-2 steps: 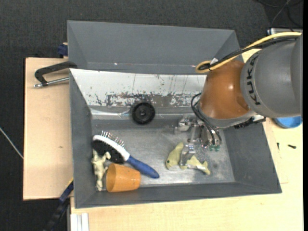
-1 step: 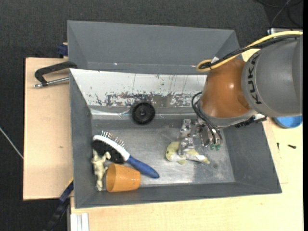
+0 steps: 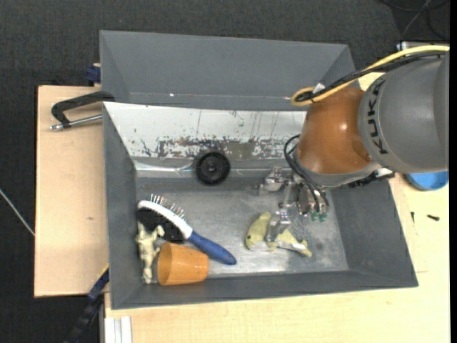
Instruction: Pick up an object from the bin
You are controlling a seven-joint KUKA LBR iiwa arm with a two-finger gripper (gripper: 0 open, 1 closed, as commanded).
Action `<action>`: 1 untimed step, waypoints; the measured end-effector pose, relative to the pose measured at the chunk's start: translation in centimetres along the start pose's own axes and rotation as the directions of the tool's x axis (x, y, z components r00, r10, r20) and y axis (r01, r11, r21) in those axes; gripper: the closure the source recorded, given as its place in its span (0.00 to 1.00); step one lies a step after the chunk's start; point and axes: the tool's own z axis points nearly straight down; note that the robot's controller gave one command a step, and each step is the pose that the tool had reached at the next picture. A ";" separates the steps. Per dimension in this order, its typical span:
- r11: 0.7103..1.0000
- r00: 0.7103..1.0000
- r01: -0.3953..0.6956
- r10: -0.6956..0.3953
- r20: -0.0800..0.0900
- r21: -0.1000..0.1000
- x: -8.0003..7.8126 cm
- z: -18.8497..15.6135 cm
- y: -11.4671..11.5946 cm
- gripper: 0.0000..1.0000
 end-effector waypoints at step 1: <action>1.000 1.000 0.001 -0.001 -0.009 0.001 0.2 0.1 0.0 1.00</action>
Offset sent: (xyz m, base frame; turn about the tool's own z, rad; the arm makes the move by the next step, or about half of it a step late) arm 0.0000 0.0000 0.0000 0.0000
